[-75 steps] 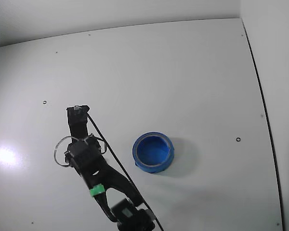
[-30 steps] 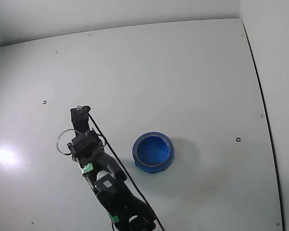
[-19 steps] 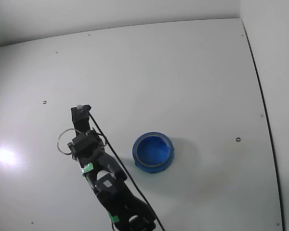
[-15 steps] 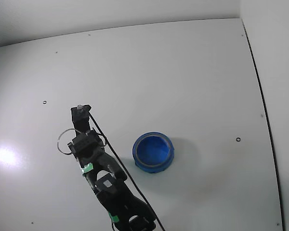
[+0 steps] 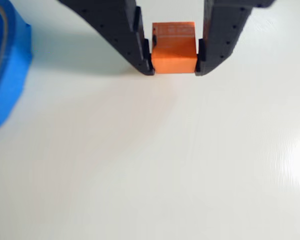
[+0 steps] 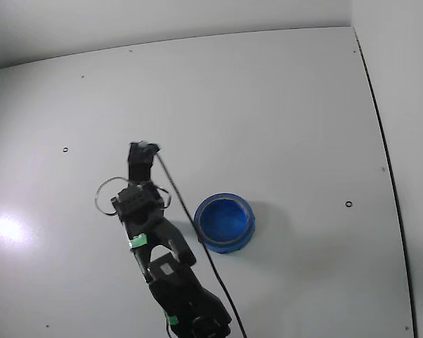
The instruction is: Grasp a block and put it in the bin.
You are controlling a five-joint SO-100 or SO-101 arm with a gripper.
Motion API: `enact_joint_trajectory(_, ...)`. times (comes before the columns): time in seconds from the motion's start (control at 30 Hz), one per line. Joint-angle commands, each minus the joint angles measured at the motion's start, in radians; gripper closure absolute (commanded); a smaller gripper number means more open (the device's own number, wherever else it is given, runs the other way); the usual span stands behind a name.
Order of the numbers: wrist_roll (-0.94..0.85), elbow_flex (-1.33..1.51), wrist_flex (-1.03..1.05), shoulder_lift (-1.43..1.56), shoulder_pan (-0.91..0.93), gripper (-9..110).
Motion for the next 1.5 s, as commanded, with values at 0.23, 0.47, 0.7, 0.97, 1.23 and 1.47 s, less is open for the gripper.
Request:
enact_joint_trajectory(0.23, 0.072, 0.307, -0.106, 0.746, 0.229, 101)
enact_joint_trajectory(0.47, -0.005, 0.56, -0.242, 0.781, 0.422, 101)
enact_joint_trajectory(0.7, -0.049, 0.71, -0.391, 0.756, 0.537, 101)
enact_joint_trajectory(0.97, -0.049, 0.824, -0.423, 0.758, 0.541, 100)
enact_joint_trajectory(1.23, -0.049, 0.841, -0.426, 0.758, 0.541, 87)
enact_joint_trajectory(1.47, -0.049, 0.842, -0.426, 0.761, 0.541, 81)
